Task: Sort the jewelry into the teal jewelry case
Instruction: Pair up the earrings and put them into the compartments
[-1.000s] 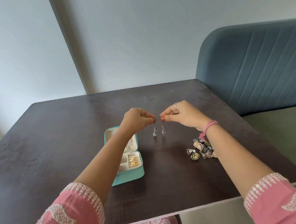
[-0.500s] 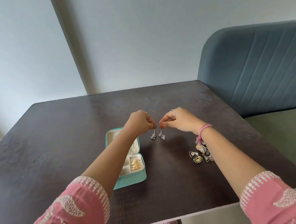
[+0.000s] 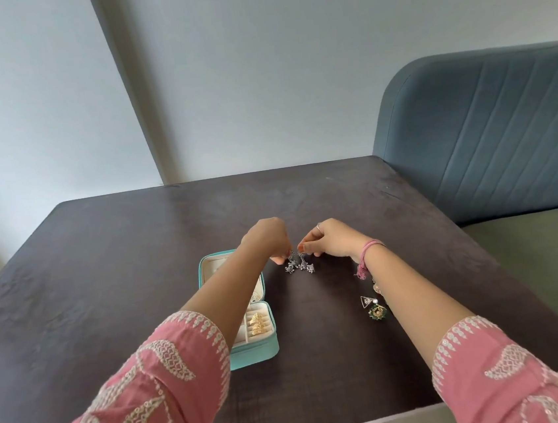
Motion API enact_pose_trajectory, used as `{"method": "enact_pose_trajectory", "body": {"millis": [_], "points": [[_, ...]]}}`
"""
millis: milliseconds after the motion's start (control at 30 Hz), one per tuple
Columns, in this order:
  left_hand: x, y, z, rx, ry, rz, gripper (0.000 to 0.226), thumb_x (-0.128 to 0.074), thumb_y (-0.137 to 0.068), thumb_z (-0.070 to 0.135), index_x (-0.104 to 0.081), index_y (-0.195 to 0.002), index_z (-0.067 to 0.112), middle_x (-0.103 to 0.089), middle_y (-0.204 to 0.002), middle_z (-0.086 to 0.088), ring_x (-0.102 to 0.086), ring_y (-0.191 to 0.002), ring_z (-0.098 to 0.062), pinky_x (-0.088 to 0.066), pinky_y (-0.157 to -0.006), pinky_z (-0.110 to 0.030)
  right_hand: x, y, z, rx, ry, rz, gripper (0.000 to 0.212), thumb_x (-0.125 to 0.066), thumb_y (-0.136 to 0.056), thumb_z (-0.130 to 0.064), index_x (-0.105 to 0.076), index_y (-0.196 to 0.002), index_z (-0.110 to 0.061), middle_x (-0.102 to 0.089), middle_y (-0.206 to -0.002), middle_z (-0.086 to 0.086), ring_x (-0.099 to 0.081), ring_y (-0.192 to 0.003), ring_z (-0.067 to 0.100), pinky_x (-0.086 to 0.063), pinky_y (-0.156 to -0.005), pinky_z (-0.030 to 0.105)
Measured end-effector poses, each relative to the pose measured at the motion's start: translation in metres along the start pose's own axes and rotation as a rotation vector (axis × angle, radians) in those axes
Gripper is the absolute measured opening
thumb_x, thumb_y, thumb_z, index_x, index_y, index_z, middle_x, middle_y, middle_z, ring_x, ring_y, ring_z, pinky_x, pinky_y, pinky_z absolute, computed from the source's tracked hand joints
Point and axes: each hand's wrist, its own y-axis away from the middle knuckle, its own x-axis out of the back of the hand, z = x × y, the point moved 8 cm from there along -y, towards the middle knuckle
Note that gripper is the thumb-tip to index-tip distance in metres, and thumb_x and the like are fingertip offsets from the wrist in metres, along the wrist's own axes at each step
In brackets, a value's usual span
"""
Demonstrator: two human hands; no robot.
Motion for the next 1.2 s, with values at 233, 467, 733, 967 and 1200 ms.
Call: {"method": "enact_pose_trajectory", "body": {"millis": [233, 467, 733, 967, 1200], "points": [[-0.001, 0.002, 0.0, 0.004, -0.023, -0.029, 0.021, -0.066, -0.072, 0.01, -0.074, -0.092, 0.013, -0.074, -0.091, -0.005, -0.07, -0.086, -0.019, -0.055, -0.087, -0.037, -0.002, -0.002, 0.001, -0.009, -0.028, -0.045, 0.016, -0.072, -0.085, -0.029, -0.075, -0.09, -0.014, -0.07, -0.079, 0.001, -0.054, -0.063, 0.007, -0.044, -0.077, 0.027], [0.025, 0.013, -0.001, -0.016, 0.17, 0.041, 0.018, -0.058, -0.088, 0.003, -0.069, -0.102, 0.0, -0.069, -0.087, -0.008, -0.064, -0.072, -0.02, -0.055, -0.074, -0.027, 0.015, 0.009, 0.003, 0.01, -0.15, 0.023, 0.006, -0.069, -0.088, -0.027, -0.071, -0.085, -0.021, -0.065, -0.073, -0.001, -0.055, -0.063, 0.005, -0.041, -0.059, 0.019], [0.061, 0.044, 0.016, -0.12, 0.122, 0.181, 0.021, -0.061, -0.085, 0.002, -0.073, -0.099, 0.01, -0.074, -0.1, -0.004, -0.062, -0.068, -0.013, -0.053, -0.086, -0.03, 0.066, 0.045, 0.013, 0.086, -0.19, 0.191, 0.009, -0.068, -0.089, -0.026, -0.074, -0.09, -0.02, -0.072, -0.083, 0.002, -0.061, -0.068, 0.005, -0.041, -0.059, 0.01], [0.032, 0.079, 0.057, -0.184, 0.185, 0.17, 0.02, -0.058, -0.084, 0.005, -0.073, -0.094, 0.012, -0.071, -0.07, -0.005, -0.065, -0.056, -0.007, -0.055, -0.072, -0.027, 0.081, 0.087, 0.038, 0.078, -0.263, 0.276, 0.005, -0.068, -0.088, -0.024, -0.073, -0.09, -0.024, -0.07, -0.082, -0.006, -0.06, -0.069, 0.004, -0.041, -0.057, 0.005], [-0.037, 0.092, 0.094, -0.255, 0.221, 0.072, 0.025, -0.055, -0.079, 0.003, -0.075, -0.088, 0.014, -0.068, -0.075, -0.009, -0.068, -0.083, -0.024, -0.056, -0.077, -0.03, 0.077, 0.12, 0.074, 0.051, -0.276, 0.359, 0.006, -0.071, -0.086, -0.026, -0.075, -0.088, -0.029, -0.072, -0.08, -0.011, -0.061, -0.071, 0.002, -0.045, -0.068, 0.014]]}}
